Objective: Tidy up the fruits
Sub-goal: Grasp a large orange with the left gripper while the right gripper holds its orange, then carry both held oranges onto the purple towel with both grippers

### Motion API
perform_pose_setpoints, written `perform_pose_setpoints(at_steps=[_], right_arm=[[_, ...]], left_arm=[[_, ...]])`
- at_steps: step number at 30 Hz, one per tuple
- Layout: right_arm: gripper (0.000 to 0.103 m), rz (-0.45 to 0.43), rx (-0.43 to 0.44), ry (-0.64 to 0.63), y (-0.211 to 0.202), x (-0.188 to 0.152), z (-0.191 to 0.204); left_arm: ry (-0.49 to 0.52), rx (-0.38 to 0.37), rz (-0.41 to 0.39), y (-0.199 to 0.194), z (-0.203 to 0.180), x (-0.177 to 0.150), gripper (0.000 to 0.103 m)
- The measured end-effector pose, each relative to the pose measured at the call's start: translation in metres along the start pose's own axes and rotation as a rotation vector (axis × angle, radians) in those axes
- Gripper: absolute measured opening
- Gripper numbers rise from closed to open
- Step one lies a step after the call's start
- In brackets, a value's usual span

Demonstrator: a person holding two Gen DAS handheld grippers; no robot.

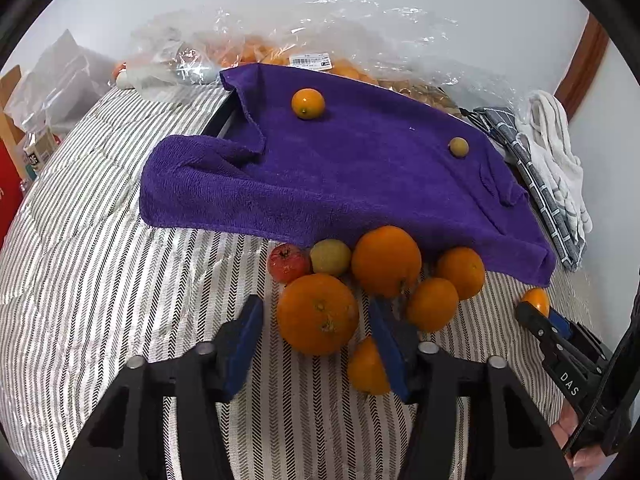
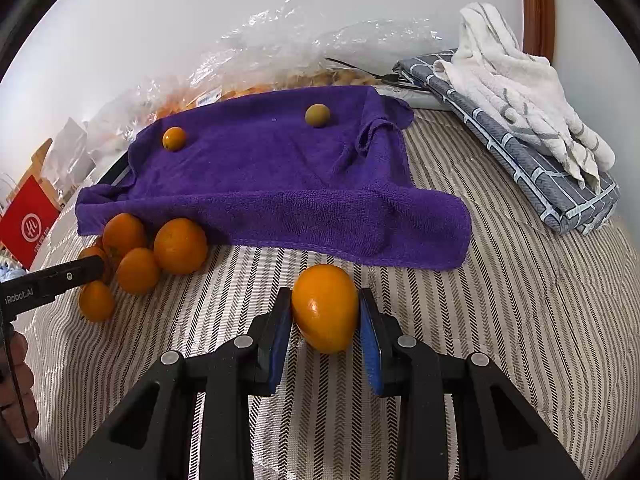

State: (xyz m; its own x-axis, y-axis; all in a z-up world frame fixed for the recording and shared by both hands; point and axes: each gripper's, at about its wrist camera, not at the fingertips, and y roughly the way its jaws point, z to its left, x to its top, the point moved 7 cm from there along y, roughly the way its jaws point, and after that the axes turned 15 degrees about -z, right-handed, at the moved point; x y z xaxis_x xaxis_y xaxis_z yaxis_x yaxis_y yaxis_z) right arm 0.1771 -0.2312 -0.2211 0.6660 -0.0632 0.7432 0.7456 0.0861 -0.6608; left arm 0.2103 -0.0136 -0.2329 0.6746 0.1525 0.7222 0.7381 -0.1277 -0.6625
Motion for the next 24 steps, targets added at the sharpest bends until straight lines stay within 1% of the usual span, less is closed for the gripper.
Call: perform_pose_setpoints(at_steps=[1,5,7,11,14,18,24], right_arm=[[0.032,0.001,-0.002,-0.003,0.0,0.0,0.001],[0.032,0.002,-0.004,-0.009,0.001,0.0,0.001],[0.032,0.002,-0.004,-0.009,0.002,0.0,0.002],[0.032,0.003,-0.006,-0.017,0.001,0.0,0.001],[0.032,0.003,-0.007,-0.027,0.001,0.001,0.002],[0.032,0.002,-0.006,-0.027,0.002,0.001,0.002],[0.032,-0.004,-0.063,-0.061,-0.003,0.002,0.003]], left_arm=[[0.002,0.0,0.0,0.0,0.0,0.0,0.04],[0.017,0.0,-0.006,-0.002,-0.001,0.0,0.039],[0.02,-0.017,-0.019,-0.006,-0.001,0.0,0.039],[0.025,-0.024,-0.047,-0.015,0.0,0.002,0.039],[0.019,-0.04,-0.065,-0.025,0.004,0.005,0.039],[0.007,-0.042,-0.086,-0.035,0.013,0.011,0.039],[0.017,-0.04,-0.105,-0.047,0.023,0.016,0.039]])
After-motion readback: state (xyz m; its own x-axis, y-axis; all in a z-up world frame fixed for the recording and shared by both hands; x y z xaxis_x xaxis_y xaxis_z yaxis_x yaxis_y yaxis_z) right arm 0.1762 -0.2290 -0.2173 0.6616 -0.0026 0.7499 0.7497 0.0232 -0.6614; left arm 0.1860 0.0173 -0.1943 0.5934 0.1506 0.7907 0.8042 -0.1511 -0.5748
